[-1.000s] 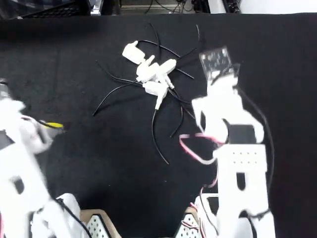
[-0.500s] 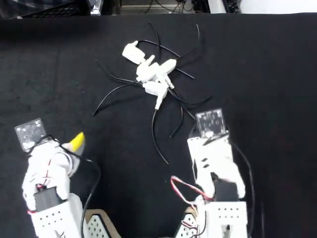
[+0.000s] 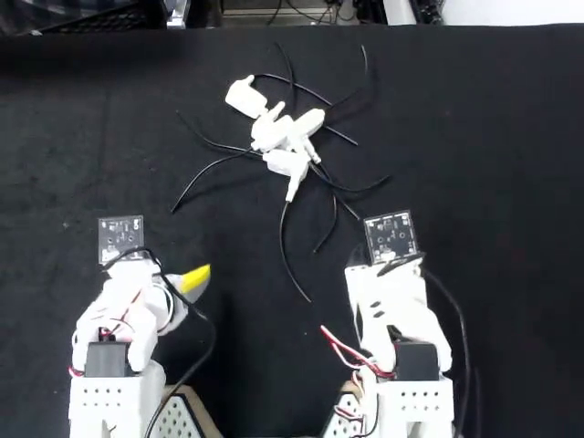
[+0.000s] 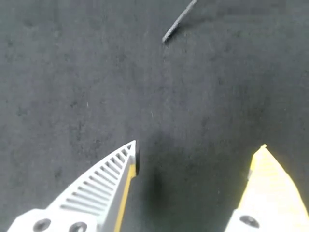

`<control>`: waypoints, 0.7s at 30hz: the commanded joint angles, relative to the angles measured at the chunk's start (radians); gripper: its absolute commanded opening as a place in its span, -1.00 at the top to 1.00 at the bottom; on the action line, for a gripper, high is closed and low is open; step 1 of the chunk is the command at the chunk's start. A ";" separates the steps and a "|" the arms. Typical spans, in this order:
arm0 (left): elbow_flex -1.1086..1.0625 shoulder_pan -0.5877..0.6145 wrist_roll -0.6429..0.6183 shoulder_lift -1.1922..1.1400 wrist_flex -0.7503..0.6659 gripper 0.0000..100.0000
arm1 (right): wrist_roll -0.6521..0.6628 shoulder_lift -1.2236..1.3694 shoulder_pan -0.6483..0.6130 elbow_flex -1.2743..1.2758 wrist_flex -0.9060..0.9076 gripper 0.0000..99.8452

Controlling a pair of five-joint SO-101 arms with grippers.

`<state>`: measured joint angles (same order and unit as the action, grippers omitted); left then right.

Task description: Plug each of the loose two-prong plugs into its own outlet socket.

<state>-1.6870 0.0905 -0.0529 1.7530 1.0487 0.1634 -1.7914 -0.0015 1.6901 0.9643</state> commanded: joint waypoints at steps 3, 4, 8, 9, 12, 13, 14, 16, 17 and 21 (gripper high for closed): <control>-0.019 -0.010 -0.003 -0.002 0.043 0.29 | -0.011 0.004 -0.011 -0.001 0.190 0.49; -0.019 -0.010 -0.003 -0.005 0.043 0.29 | -0.011 0.004 -0.011 -0.001 0.207 0.49; -0.019 -0.012 -0.008 -0.006 0.106 0.29 | -0.011 0.004 -0.011 -0.001 0.281 0.49; -0.019 -0.013 -0.008 -0.006 0.143 0.29 | -0.009 0.004 -0.011 -0.001 0.284 0.49; -0.019 -0.016 -0.006 0.002 0.192 0.28 | -0.009 0.007 0.034 -0.001 0.272 0.50; -0.019 -0.013 -0.008 0.002 0.190 0.28 | -0.011 0.012 0.064 -0.001 0.273 0.50; -0.019 -0.013 -0.008 0.002 0.190 0.28 | -0.011 0.005 0.092 -0.001 0.284 0.50; -0.019 -0.013 -0.008 0.002 0.190 0.28 | -0.011 0.004 0.133 -0.001 0.285 0.50; -0.019 -0.013 -0.008 0.002 0.190 0.28 | -0.011 0.004 0.144 -0.001 0.285 0.50; -0.019 -0.013 -0.008 0.002 0.190 0.28 | -0.012 0.004 0.149 -0.001 0.285 0.50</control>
<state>-1.6870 0.0905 -0.0545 1.7499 1.2329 0.1634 -1.7914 0.1289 1.6901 1.2451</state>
